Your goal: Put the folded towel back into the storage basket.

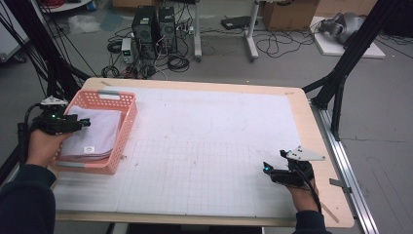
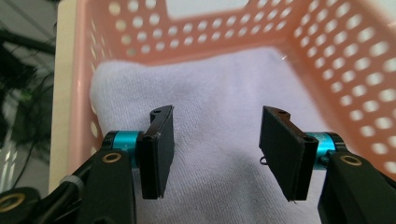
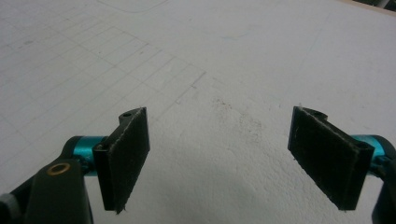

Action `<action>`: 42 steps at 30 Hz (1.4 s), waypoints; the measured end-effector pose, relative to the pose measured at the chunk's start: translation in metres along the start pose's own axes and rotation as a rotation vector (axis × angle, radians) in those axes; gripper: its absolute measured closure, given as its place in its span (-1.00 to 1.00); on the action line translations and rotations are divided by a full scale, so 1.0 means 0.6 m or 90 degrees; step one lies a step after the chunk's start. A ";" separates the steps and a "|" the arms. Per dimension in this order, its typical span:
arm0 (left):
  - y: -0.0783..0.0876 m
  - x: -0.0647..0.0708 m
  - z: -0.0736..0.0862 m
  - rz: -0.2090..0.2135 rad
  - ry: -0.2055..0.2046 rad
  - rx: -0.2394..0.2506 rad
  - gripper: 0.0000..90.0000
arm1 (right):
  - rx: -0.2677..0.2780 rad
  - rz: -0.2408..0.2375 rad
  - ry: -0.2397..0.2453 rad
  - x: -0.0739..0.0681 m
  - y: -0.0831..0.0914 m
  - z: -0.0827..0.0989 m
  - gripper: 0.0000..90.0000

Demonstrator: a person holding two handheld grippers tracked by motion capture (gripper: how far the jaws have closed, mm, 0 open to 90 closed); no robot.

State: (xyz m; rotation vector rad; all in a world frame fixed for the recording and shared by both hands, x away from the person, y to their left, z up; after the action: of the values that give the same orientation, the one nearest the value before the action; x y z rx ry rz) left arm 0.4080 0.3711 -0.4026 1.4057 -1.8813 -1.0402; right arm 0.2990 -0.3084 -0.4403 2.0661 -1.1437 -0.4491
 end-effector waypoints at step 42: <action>-0.074 0.064 -0.005 0.109 -0.028 -0.075 0.51 | -0.007 -0.010 0.001 -0.003 -0.004 -0.001 -0.56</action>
State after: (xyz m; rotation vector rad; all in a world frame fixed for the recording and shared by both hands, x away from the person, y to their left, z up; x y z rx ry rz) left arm 0.4227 0.3271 -0.4388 1.1431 -1.9011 -1.0852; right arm 0.2997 -0.3056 -0.4416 2.0666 -1.1227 -0.4592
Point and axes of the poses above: each handheld gripper's, and its own axes: y roughly backward along the jaws, z roughly out of its underside, x roughly to its right, the point moved 3 cm from there along -y, roughly forward along the jaws, and after that the axes turned 14 degrees about -x, right-handed, at the moved point
